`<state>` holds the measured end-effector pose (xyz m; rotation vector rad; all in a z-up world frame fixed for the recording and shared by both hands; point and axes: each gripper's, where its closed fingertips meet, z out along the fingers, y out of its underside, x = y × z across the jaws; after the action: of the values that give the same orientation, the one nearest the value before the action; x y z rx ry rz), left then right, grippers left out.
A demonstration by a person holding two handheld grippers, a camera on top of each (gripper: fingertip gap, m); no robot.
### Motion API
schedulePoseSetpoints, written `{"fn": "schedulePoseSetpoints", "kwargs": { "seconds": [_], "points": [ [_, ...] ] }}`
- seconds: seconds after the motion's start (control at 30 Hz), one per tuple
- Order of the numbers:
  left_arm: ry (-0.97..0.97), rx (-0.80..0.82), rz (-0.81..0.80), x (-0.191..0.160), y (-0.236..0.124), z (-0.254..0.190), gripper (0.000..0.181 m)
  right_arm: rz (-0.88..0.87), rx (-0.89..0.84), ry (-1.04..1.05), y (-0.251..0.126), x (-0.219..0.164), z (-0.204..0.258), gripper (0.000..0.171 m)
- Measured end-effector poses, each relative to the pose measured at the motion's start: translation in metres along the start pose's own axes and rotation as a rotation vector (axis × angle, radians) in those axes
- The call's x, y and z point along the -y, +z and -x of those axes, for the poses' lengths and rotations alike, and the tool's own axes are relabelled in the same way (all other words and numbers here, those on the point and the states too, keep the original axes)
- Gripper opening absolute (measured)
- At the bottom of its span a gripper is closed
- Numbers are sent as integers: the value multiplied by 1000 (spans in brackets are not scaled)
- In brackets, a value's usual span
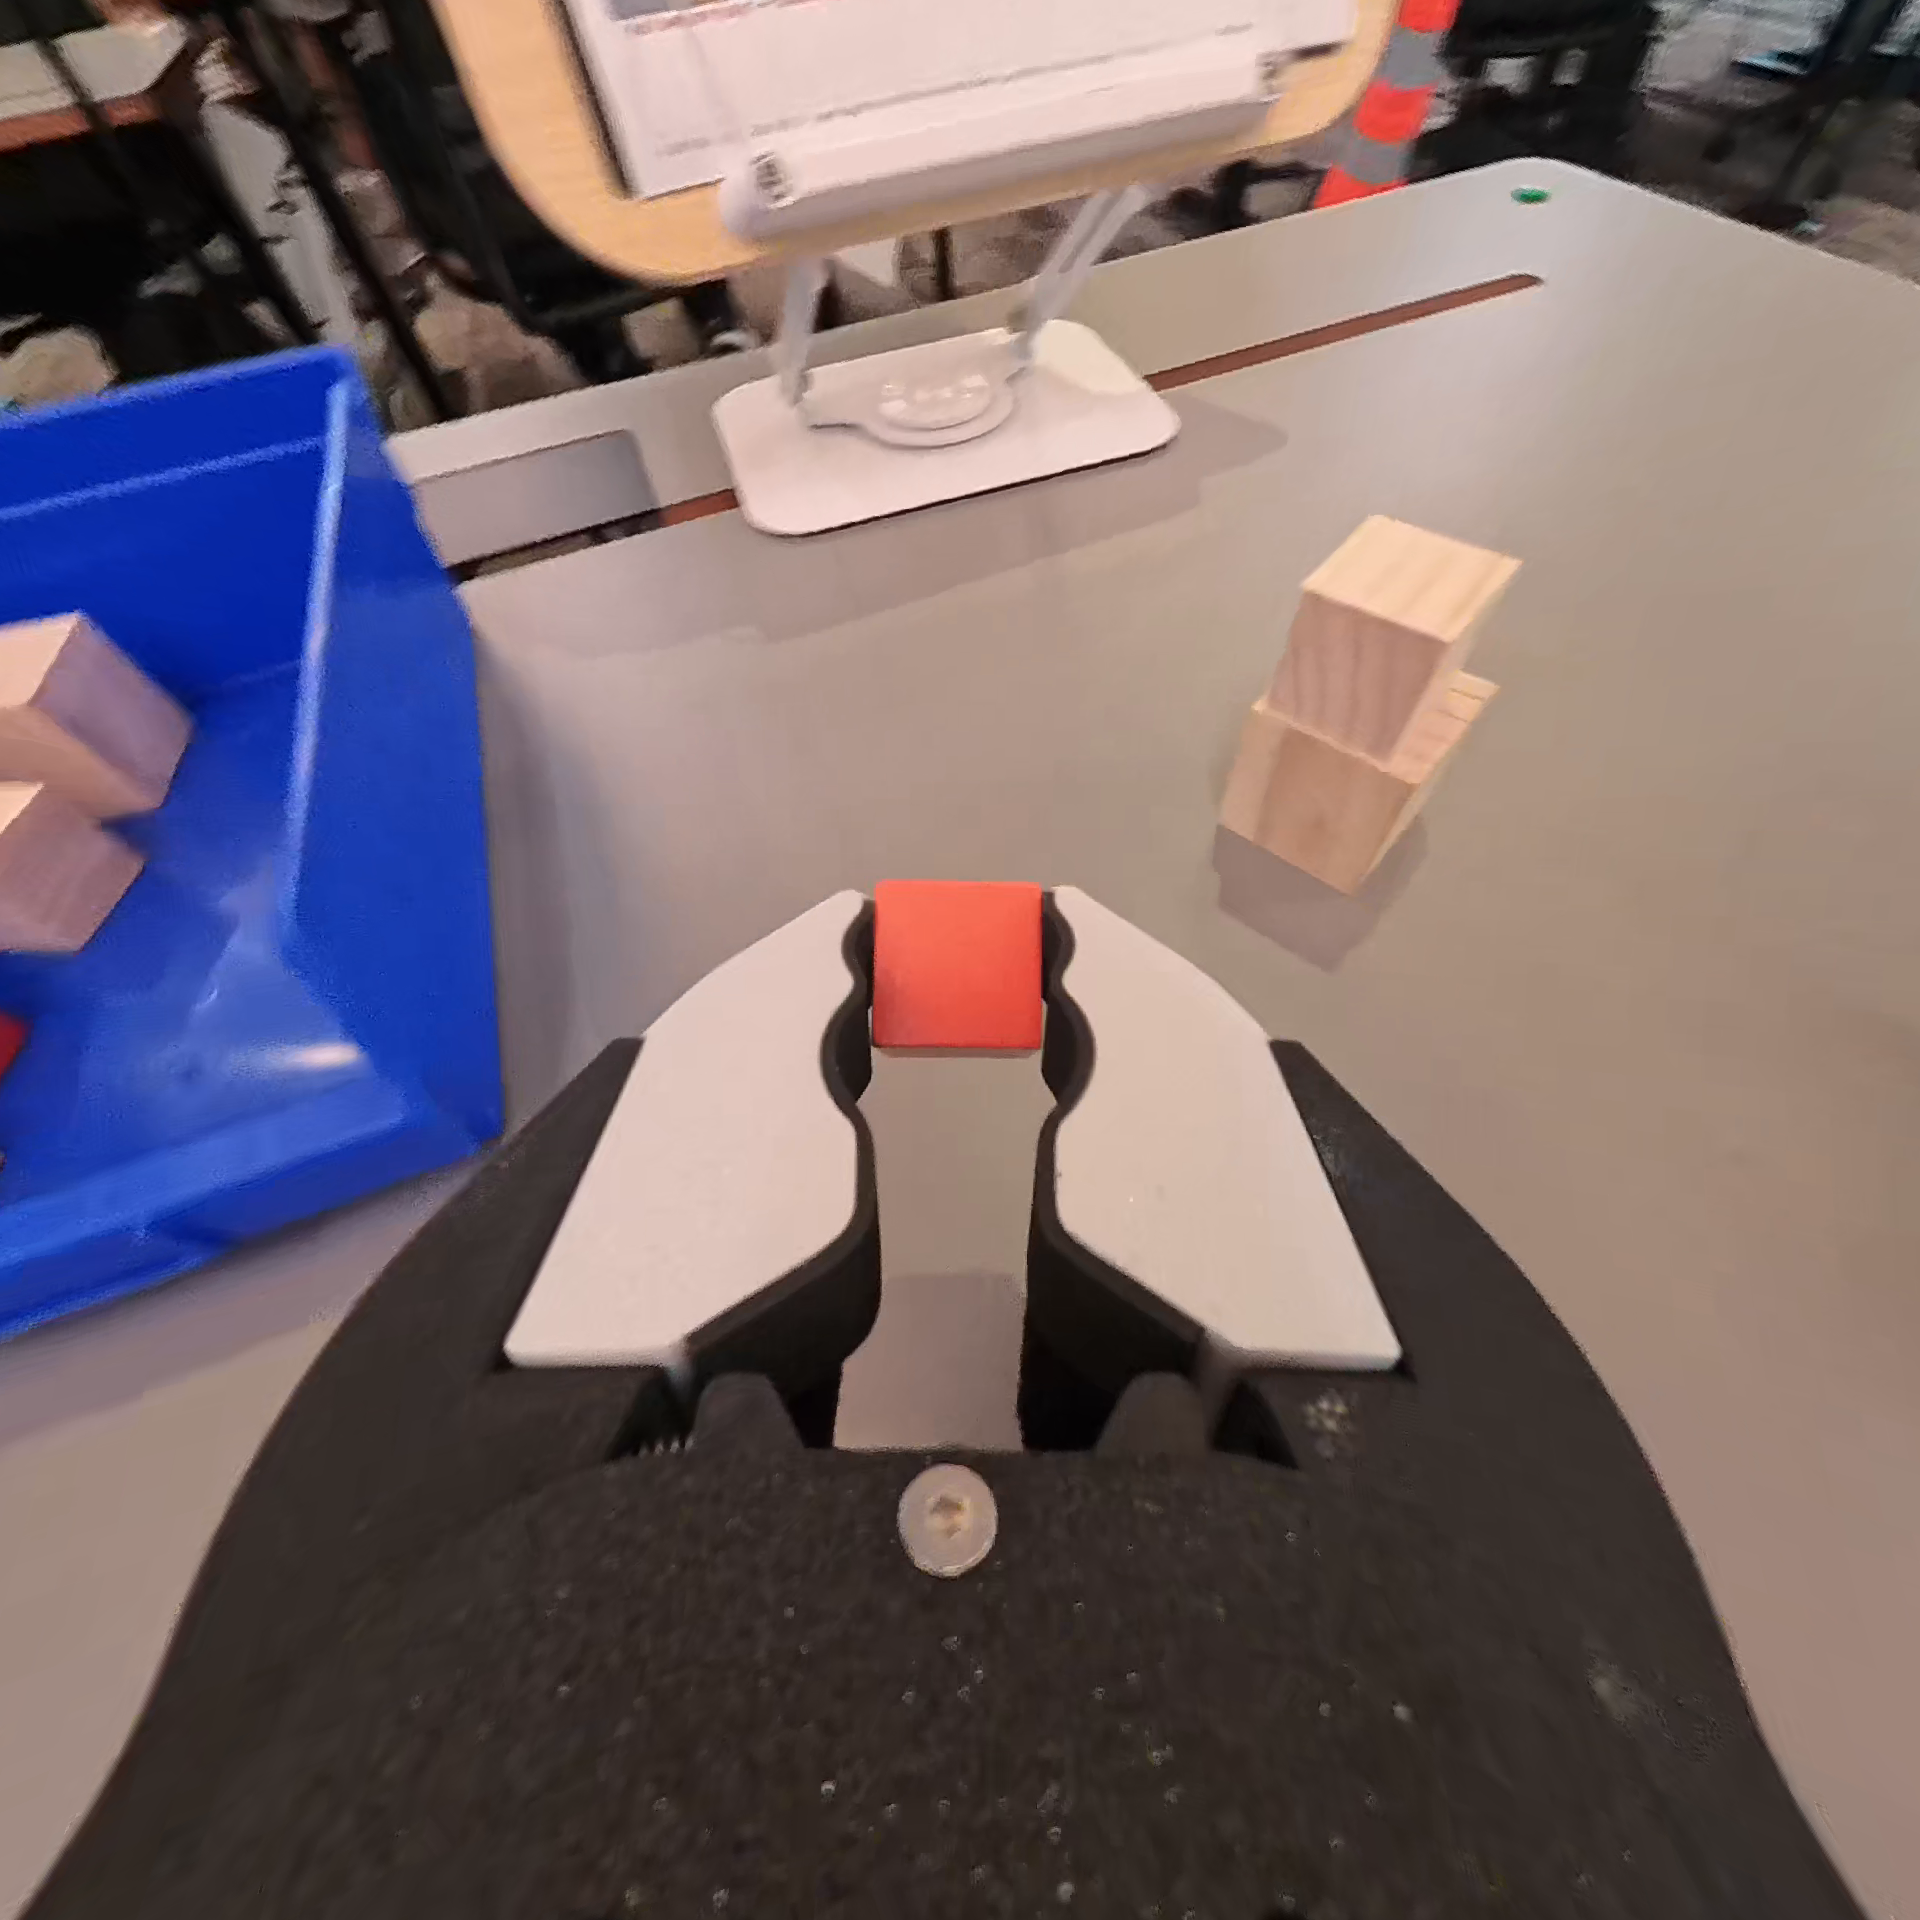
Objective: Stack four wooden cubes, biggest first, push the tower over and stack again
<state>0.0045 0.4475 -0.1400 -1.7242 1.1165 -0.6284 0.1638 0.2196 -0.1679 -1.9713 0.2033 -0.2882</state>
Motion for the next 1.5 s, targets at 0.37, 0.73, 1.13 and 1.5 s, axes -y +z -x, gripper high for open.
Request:
{"fn": "schedulePoseSetpoints", "kwargs": {
  "seconds": [0.37,0.73,1.13,1.5],
  "points": [
    [320,-568,139,68,62,-98,29,-11,-28,8,-11,1,-9,80],
    [436,-562,342,50,104,-120,29,-13,-43,17,-15,1,-17,79],
    [376,-616,368,47,101,-121,47,-13,-41,20,-12,-1,-21,79],
    [165,-367,-54,77,-12,-61,87,-27,-21,21,-5,2,-23,80]
  ]
}}
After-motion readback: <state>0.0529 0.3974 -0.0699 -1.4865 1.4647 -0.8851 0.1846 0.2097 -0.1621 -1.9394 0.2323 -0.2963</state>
